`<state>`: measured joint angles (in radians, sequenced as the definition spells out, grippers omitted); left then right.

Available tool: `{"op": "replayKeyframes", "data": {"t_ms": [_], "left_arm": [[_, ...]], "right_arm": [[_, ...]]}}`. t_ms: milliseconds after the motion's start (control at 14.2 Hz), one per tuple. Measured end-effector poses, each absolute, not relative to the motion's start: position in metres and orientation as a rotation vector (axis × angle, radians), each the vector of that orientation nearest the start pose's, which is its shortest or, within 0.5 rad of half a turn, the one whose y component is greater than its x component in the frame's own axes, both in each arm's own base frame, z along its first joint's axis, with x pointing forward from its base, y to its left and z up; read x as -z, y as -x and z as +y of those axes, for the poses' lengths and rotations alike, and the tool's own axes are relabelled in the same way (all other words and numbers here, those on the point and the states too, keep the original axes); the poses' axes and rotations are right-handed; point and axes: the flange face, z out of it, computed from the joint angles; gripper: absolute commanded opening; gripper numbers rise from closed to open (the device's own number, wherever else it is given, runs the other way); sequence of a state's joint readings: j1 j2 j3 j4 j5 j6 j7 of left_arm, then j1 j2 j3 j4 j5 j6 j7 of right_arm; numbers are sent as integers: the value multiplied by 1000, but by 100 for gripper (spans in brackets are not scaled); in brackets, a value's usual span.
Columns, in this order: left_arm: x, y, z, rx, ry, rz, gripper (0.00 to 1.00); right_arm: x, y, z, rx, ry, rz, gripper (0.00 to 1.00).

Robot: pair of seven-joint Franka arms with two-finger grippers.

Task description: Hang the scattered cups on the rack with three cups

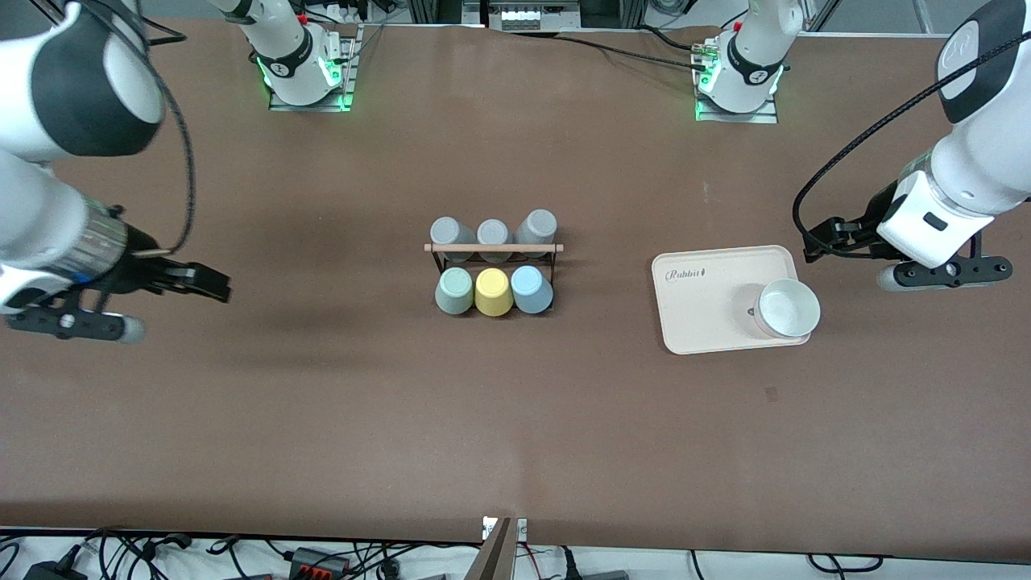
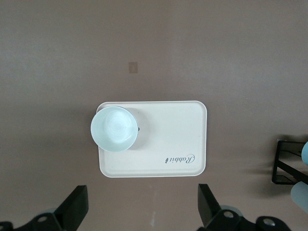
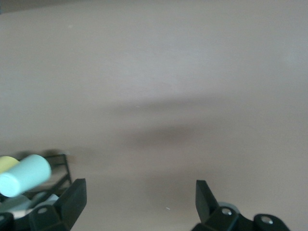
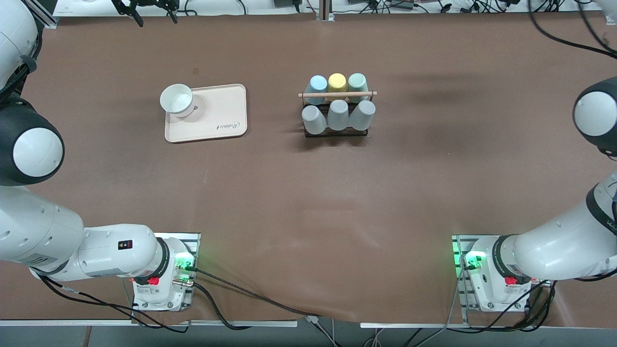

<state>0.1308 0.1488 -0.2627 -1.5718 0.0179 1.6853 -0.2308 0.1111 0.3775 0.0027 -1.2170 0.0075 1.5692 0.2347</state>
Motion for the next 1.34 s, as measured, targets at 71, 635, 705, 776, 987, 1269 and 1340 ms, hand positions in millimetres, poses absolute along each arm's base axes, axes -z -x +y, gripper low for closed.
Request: {"op": "replayKeyframes", "data": {"t_ms": [71, 635, 705, 776, 987, 1269, 1340], "left_arm": [[-550, -600, -68, -53, 3152, -156, 100], [-549, -600, -67, -57, 3152, -157, 100], [-549, -600, -67, -58, 3152, -158, 100], [-549, -600, -66, -59, 3151, -159, 100], [-548, -600, -66, -61, 3151, -160, 100], [-548, -600, -66, -62, 3151, -160, 100], [-548, -599, -66, -62, 3151, -160, 100]], "right_arm": [[-565, -655, 58, -48, 3136, 193, 100], [-573, -589, 16, 21, 3193, 201, 100], [-572, -580, 16, 25, 3193, 199, 100], [-572, -573, 15, 24, 3193, 198, 100], [-578, -563, 16, 32, 3193, 197, 100], [-582, -564, 19, 47, 3181, 199, 100], [-582, -565, 19, 49, 3169, 201, 100]]}}
